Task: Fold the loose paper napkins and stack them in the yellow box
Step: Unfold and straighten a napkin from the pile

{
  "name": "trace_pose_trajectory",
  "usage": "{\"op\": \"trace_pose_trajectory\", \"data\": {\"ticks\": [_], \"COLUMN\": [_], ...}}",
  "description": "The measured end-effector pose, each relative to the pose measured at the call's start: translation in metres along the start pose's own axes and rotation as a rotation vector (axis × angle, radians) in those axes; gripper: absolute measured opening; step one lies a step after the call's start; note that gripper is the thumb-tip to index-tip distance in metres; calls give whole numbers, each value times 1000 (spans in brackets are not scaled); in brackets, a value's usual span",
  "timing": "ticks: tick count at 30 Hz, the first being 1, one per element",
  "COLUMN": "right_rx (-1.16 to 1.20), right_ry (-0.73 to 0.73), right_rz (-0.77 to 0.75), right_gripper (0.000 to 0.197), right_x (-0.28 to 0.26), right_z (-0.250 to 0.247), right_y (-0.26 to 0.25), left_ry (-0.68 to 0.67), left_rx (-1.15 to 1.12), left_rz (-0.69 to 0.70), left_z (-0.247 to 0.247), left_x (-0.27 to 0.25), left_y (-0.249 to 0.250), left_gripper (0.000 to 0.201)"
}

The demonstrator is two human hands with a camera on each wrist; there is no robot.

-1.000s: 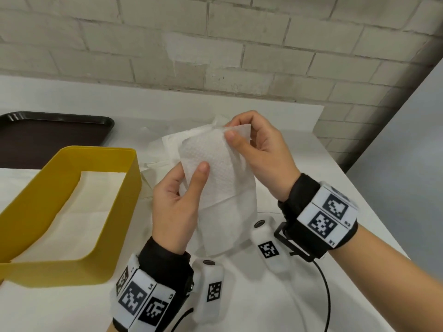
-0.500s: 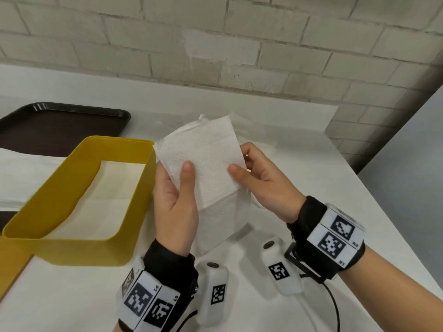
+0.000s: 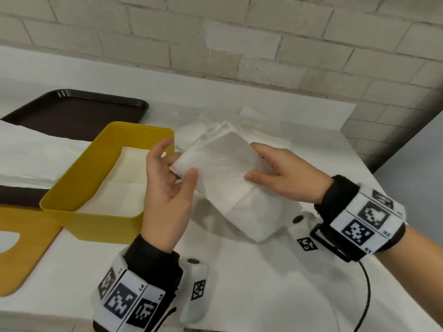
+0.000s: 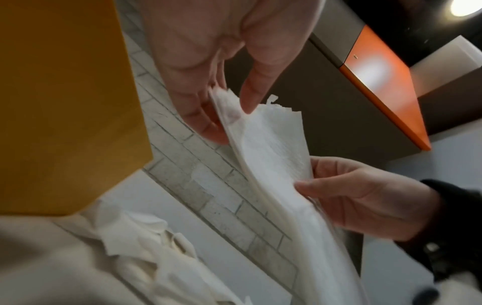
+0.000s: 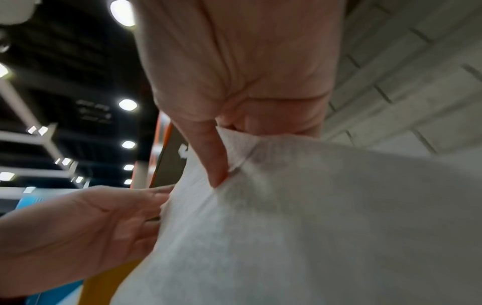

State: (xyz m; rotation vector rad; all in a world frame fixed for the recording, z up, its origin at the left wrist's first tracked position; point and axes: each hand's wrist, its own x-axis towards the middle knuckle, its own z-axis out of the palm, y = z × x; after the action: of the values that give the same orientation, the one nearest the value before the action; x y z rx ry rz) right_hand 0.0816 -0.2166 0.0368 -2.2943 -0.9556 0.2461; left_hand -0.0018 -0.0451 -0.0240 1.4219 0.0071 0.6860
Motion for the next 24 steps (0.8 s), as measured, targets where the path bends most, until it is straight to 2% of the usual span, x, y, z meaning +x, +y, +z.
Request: {"op": "trace_pose_trajectory", "data": {"ticks": [3,5,8,13,16,19,21,24], "right_rx": [-269,-420,-651,-843,-890,-839,-788,-801], "right_ry": [-92,-158,-245,-298,-329,-368,-380,-375], "right_rz": [-32,-31,-15,-136,-198,-221,-188,-143], "right_gripper": [32,29,23,28,33,32,33,29], "right_x": [5,7,4,-3,-6,-12,-16,-19], "right_z": [-14,-16,-11,11,28,43,47,49], "right_y": [-9,-18,-28,-32,-32,-28,-25,-17], "left_ry": [-45,-106,-207,-294,-365,-271,-185,-147], "left_rx": [213,312,402,439,522,497,400,324], "left_rz": [-54,-96,-135,-241,-297,-436,-545,-611], "left_z": [-13,-16,-16,-18,-20,-24,-28,-30], "left_x": [-5,-11,-23,-41,-48,-53,-56,-59], "left_y": [-5,-8,-4,1,-6,-12,-14,-16], "left_gripper": [24,18,19,15,31,27,28,33]}}
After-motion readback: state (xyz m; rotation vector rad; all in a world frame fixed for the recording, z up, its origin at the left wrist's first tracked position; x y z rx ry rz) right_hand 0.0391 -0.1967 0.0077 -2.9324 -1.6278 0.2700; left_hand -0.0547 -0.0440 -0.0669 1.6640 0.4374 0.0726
